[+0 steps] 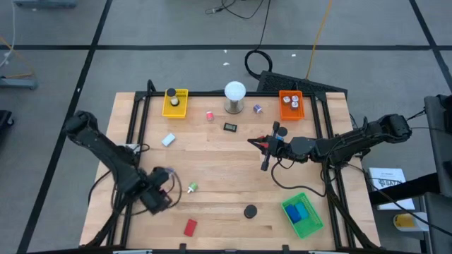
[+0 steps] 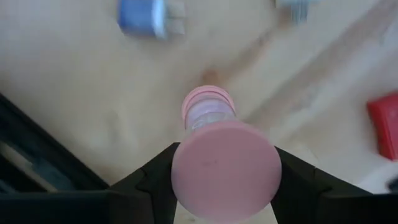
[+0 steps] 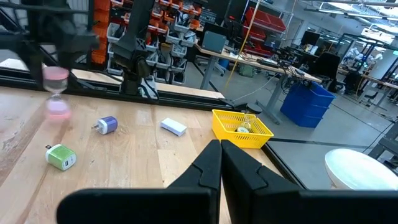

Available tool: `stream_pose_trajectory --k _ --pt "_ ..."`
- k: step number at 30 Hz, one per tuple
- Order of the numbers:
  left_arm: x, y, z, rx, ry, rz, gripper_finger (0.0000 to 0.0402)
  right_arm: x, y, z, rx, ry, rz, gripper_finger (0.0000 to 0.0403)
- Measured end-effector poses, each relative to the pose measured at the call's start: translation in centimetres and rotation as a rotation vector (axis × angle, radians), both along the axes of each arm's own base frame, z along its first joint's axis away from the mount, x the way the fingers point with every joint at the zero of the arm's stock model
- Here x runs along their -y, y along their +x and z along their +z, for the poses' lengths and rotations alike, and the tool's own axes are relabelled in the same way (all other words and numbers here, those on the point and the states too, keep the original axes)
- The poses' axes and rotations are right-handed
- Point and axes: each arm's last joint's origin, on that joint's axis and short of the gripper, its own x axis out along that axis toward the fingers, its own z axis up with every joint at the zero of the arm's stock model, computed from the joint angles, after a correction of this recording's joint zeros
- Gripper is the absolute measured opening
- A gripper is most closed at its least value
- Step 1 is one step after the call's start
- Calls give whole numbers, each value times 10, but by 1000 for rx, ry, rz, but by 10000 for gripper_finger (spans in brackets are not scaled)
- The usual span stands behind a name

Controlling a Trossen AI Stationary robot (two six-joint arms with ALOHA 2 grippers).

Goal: Pick & Place Office items
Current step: Put the pink hour glass into the yellow bin

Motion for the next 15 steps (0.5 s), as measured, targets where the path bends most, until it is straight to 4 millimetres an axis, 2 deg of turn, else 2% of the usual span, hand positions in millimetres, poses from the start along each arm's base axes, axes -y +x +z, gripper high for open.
stream_pose_trajectory --k 7,10,15 --pt "-52 32 36 71 120 -116 196 0 0 0 0 0 0 4" --pt "-81 45 38 58 163 -163 196 0 0 0 -1 -1 0 4" --pt "-141 60 35 38 197 -185 196 0 0 0 -3 -1 0 4"
